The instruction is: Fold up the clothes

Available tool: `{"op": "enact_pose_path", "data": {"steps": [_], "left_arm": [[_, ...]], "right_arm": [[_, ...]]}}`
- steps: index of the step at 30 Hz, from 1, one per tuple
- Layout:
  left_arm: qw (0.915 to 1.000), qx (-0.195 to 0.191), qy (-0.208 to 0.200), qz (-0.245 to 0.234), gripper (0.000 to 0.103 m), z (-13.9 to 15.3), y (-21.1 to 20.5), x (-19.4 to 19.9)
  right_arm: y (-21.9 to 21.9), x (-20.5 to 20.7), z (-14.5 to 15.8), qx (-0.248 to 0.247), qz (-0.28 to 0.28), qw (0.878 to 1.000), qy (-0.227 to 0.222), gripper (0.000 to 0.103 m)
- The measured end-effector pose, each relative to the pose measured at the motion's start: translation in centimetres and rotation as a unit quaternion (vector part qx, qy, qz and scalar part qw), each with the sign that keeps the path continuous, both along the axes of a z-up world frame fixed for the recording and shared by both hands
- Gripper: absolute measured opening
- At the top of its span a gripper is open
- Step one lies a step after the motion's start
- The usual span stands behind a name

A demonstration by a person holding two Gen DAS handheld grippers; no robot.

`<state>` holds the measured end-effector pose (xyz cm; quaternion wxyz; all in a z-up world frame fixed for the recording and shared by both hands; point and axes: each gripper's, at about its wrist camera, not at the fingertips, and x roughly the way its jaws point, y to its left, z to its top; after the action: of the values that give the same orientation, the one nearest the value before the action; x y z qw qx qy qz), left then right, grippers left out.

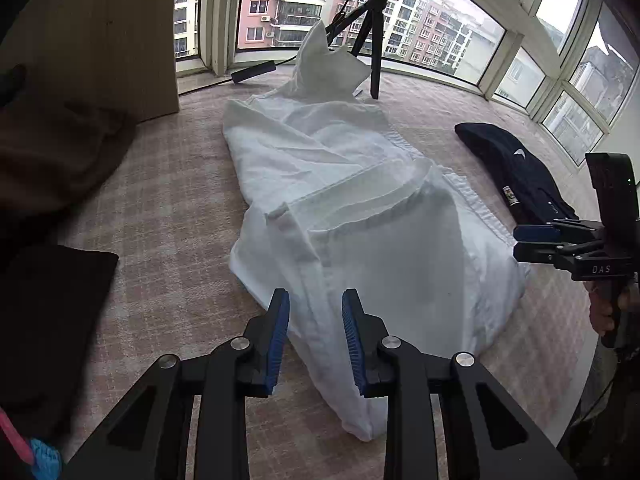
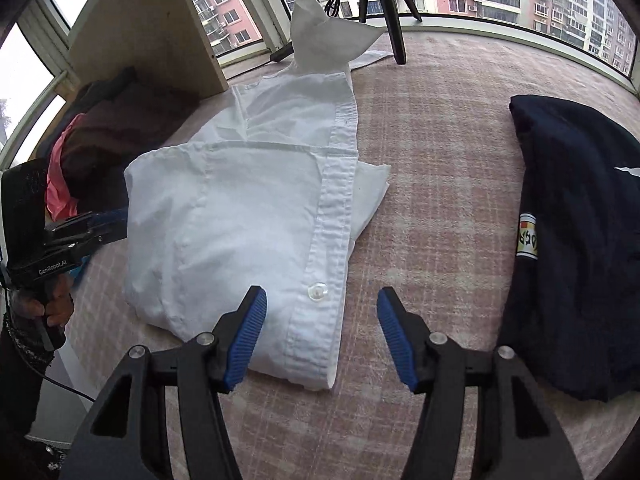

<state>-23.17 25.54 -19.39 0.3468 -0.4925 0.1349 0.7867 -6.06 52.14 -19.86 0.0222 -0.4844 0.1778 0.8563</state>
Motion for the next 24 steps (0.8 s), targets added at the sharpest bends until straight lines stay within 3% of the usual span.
{"op": "enact_pose_path", "data": {"steps": [1, 4, 6, 9, 13, 19, 22, 24], "left_arm": [[0.9996, -0.009, -0.005, 0.025, 0.018, -0.5, -0.6, -0.8], [0.9981, 0.033, -0.001, 0.053, 0.015, 1.0, -2.7, -0.5], [0.9968, 0.074, -0.005, 0.029, 0.015, 2.6, -3.0, 0.9], [0.9919, 0.109, -0.053, -0.038, 0.016, 2.8, -1.5, 3.0], [0.9951, 0.055, -0.066, -0.050, 0.017, 0.2, 0.4, 3.3], [0.9954, 0.039, -0.073, -0.050, 0.023, -0.7, 0.4, 3.4], [0.9951, 0.038, -0.072, -0.057, 0.033, -0.6, 0.4, 4.0], [0.9949, 0.036, -0.071, -0.062, 0.034, -0.7, 0.5, 4.4]], "right_arm": [[0.1, 0.0, 0.0, 0.002, 0.001, 1.000, -0.001, 0.057], [0.2, -0.1, 0.0, 0.009, 0.004, 1.000, -0.004, 0.057], [0.4, -0.2, 0.0, 0.014, 0.006, 1.000, -0.005, 0.057], [0.6, -0.2, 0.0, 0.021, 0.008, 1.000, -0.008, 0.057], [0.6, 0.7, -0.3, -0.001, 0.016, 1.000, -0.009, 0.056], [0.1, 0.3, -2.2, -0.025, 0.032, 0.999, -0.020, 0.055], [-0.5, -0.1, -2.6, -0.031, 0.044, 0.998, -0.024, 0.045], [-0.8, -0.3, -2.9, -0.034, 0.053, 0.998, -0.026, 0.036]]}}
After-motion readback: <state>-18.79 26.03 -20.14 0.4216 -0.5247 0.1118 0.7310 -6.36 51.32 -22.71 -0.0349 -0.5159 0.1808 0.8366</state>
